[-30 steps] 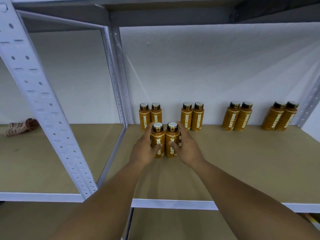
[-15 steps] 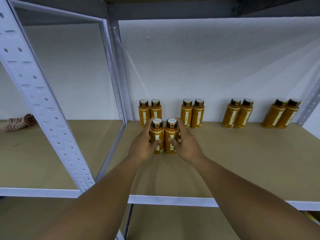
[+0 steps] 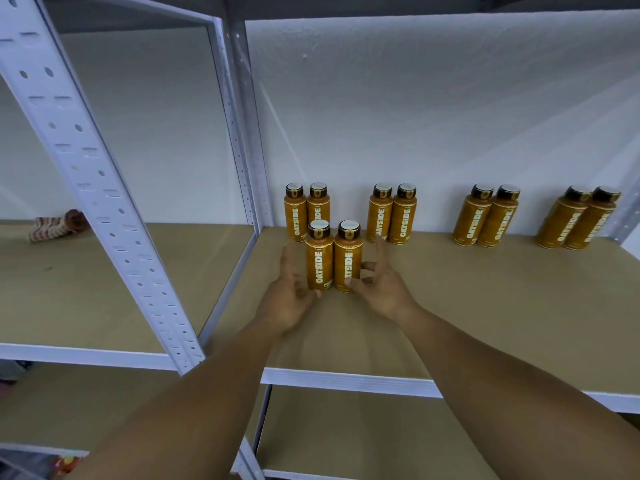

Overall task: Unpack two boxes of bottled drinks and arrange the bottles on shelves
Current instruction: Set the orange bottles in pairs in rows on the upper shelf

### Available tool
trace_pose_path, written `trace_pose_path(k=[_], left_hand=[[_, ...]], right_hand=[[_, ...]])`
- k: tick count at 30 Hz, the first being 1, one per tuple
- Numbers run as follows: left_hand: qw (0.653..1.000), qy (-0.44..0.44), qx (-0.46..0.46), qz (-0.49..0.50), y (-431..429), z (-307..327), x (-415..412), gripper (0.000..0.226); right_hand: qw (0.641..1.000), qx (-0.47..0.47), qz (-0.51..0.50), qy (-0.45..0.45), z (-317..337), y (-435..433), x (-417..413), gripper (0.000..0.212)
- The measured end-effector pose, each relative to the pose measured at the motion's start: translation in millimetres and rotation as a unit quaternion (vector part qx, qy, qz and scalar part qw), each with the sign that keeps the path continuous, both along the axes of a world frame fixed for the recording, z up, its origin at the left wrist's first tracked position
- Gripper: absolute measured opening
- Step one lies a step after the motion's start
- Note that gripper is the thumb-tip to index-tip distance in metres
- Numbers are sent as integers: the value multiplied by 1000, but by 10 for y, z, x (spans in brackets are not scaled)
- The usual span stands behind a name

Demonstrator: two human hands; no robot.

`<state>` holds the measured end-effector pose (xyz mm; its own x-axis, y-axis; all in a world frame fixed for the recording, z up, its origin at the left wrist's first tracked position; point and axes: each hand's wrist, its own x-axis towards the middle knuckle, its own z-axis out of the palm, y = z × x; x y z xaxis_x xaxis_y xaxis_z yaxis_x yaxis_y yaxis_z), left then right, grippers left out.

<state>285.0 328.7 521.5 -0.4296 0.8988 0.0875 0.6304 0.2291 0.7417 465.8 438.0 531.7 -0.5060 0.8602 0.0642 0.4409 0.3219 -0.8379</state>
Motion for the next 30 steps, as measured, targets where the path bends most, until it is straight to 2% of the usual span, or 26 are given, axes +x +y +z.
trace_pose_path(k=[4,7,11,16,20,23,25,28,30], left_hand=[[999,20,-34,20,-100,-137,108,96],[999,35,-40,8,-178,-170,225,81],[991,123,-53,-5,-270,-200,356,60],[980,200,5,-10,-452,-266,618,33],[962,259,86,17,-662,-470,916,33],[940,294,166,42,-834,-743,1196,32],[933,307,179,55,-943,-925,1406,39],[934,305,174,60,-1069,-1183,1702,55],[939,301,156,52,-1130,-1368,1879,61]], right_hand=[[999,-9,12,-47,-77,-115,79,105],[998,3,11,-69,-153,-208,144,92],[994,39,28,-95,-244,-341,260,72],[979,124,52,-153,-312,-498,473,51],[961,220,46,-158,-444,-714,849,42],[925,370,1,-87,-713,-907,1193,44],[899,432,9,-70,-931,-1032,1433,45],[873,480,43,-78,-1269,-1191,1799,48],[881,460,67,-89,-1534,-1250,2028,45]])
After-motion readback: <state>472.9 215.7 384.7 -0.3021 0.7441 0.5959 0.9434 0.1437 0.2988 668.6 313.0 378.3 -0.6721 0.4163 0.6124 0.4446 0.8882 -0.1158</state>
